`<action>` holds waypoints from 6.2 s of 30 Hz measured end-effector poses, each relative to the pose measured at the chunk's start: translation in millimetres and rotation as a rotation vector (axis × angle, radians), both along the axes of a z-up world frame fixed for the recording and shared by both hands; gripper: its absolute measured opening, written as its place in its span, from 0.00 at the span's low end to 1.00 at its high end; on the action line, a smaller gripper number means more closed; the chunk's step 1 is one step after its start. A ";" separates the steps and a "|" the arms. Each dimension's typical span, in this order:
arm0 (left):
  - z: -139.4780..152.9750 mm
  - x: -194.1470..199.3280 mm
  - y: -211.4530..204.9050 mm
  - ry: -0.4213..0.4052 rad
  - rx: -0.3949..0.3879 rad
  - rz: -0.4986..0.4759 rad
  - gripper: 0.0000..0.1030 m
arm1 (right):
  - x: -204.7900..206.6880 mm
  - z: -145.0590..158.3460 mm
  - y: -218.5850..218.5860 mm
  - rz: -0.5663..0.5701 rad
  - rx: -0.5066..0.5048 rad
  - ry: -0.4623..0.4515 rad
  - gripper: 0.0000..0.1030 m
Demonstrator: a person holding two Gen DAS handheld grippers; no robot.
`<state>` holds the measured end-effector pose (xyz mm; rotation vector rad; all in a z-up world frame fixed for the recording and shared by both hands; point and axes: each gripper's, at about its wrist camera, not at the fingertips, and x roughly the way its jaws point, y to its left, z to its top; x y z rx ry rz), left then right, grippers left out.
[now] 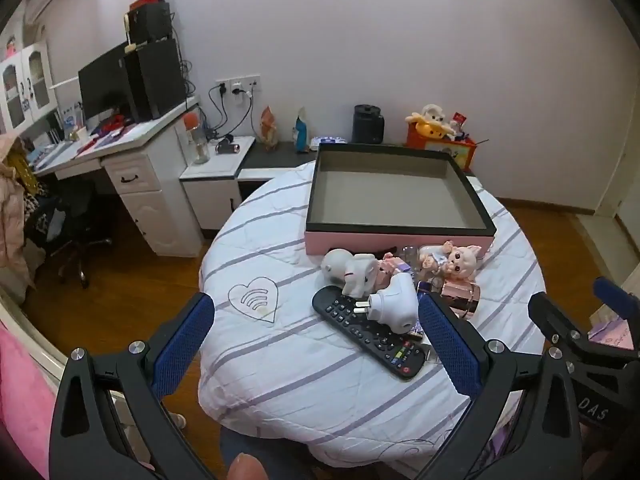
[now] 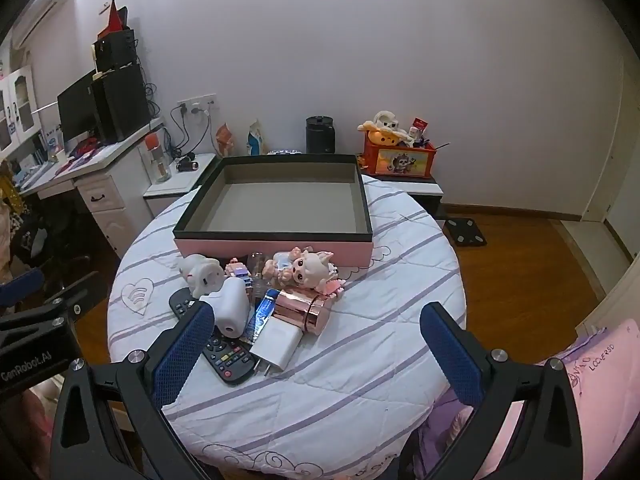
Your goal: Organize rigid objects
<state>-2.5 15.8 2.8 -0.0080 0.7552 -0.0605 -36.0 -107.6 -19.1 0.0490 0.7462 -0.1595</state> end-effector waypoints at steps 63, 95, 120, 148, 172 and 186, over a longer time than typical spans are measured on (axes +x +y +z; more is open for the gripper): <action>9.6 -2.4 10.6 -0.009 0.037 0.049 1.00 | -7.6 6.7 0.7 0.022 0.033 -0.022 1.00; -2.4 -0.6 15.6 0.015 0.022 0.061 1.00 | 2.5 -6.8 -1.7 0.030 0.040 0.013 1.00; -110.4 66.4 -11.1 0.159 0.021 -0.039 1.00 | 82.5 -114.1 -26.9 0.051 0.125 0.172 0.96; -117.8 79.0 -48.8 0.184 -0.016 -0.121 1.00 | 82.8 -123.7 -54.3 0.104 0.223 0.157 0.66; -139.2 93.9 -64.1 0.183 -0.046 -0.136 0.71 | 77.7 -119.0 -70.2 0.081 0.241 0.148 0.66; -110.5 76.8 -37.5 0.147 -0.114 -0.178 0.71 | 71.8 -101.4 -63.6 0.091 0.231 0.129 0.62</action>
